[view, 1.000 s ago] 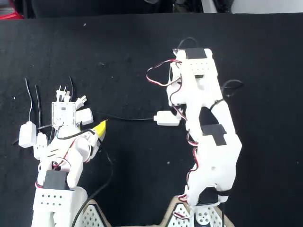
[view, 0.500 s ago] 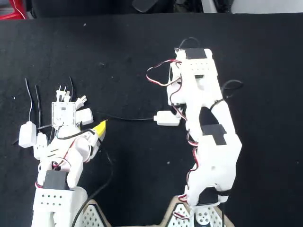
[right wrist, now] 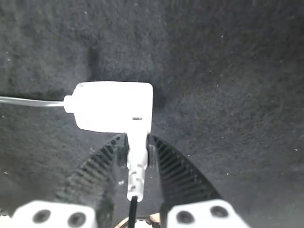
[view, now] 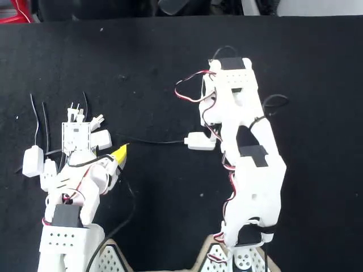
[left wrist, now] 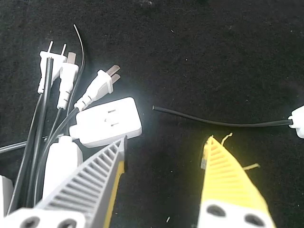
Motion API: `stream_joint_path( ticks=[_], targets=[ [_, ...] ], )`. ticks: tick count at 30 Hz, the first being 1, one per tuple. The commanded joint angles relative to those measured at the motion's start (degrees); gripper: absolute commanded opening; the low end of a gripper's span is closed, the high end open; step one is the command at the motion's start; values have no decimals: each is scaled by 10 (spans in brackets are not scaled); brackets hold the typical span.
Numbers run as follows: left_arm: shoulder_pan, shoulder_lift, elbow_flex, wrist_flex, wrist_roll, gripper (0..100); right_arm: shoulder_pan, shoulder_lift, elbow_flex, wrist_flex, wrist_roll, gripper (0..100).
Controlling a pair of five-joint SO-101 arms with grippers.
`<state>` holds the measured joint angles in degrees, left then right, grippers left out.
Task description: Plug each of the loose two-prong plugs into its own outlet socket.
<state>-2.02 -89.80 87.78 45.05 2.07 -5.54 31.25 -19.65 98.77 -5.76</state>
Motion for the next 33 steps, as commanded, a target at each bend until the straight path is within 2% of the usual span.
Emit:
stream_joint_path(
  ticks=[1, 7, 18, 23, 25, 29, 31, 33],
  targets=[
    [-7, -7, -17, -4, -4, 263, -25, -7, 0, -22, 13, 10],
    [-7, -7, -18, -3, -4, 263, -26, -6, 42, -81, 17, 10],
    [-7, -7, -22, 0, -4, 263, -28, -9, 64, -123, 28, 16],
    [-7, -7, -22, 0, -4, 263, -55, -85, 102, -138, 40, 173],
    [-7, -7, -22, 0, -4, 263, -74, -135, 122, -138, 65, 219],
    [-7, -7, -22, 0, -4, 263, -110, -228, 127, -140, 127, 234],
    [-7, -7, -22, 0, -4, 263, -120, -256, 124, -142, 210, 236],
    [-7, -7, -22, 0, -4, 263, -132, -267, 128, -136, 331, 237]
  ],
)
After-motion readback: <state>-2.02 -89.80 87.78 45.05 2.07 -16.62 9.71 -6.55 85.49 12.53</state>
